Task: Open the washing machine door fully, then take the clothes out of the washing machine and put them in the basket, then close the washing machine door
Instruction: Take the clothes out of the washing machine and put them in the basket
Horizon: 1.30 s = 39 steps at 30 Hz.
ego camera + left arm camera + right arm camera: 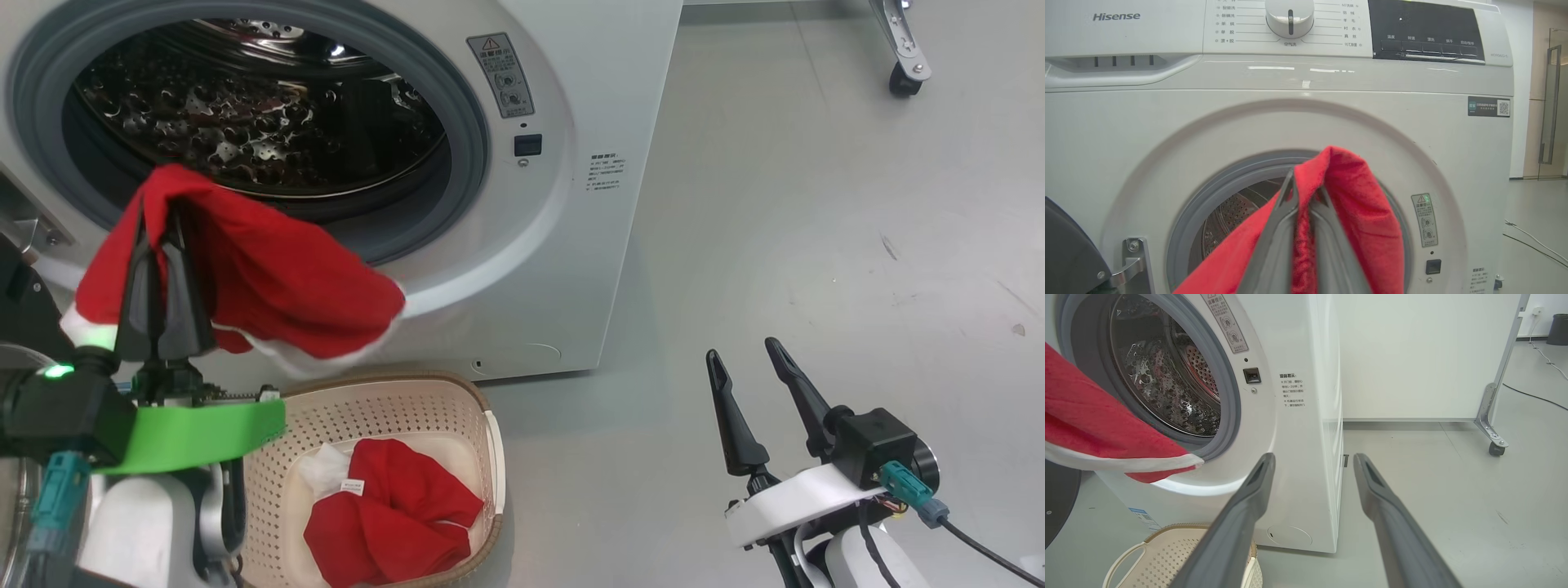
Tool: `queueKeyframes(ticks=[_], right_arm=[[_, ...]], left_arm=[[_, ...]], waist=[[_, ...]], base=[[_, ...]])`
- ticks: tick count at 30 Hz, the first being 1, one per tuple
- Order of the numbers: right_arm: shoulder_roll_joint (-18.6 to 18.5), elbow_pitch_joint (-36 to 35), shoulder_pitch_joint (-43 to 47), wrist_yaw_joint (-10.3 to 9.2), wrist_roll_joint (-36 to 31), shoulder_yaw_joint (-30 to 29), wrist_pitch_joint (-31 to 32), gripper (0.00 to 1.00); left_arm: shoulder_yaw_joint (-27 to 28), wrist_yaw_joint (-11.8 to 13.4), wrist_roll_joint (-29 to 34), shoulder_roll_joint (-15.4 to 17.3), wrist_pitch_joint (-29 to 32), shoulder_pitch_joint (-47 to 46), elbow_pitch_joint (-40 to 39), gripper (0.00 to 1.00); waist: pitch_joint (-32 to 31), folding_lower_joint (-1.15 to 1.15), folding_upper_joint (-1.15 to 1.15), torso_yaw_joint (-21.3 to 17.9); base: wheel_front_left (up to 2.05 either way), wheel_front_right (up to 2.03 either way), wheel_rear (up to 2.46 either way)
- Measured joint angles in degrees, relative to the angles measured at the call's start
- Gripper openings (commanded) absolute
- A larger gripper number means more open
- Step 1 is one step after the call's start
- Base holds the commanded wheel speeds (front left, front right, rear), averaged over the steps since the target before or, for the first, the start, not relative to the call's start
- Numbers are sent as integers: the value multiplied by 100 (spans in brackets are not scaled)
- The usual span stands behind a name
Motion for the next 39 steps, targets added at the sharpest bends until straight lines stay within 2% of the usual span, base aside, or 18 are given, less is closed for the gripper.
queueKeyframes(ticks=[8, 20, 32, 39], right_arm=[[1, -83, 1, 4, -15, 22, 0, 100], [2, -243, -15, 47, -48, 25, -1, 100], [2, -437, -271, 62, -57, 25, -1, 100], [2, -561, -521, 98, -58, -3, -1, 100]], left_arm=[[4, 18, -35, -65, 144, 544, -12, 0], [-170, 20, -215, -97, 382, 1038, 399, 0], [-160, 46, -446, -111, 455, 1120, 1201, 0], [-175, 46, -522, -115, 455, 726, 1772, 0]], waist=[[102, 0, 0, 5], [477, 0, 0, -60], [1151, 0, 0, -171], [1616, 0, 0, -221]], base=[[0, 0, 0], [0, 0, 0], [0, 0, 0], [0, 0, 0]])
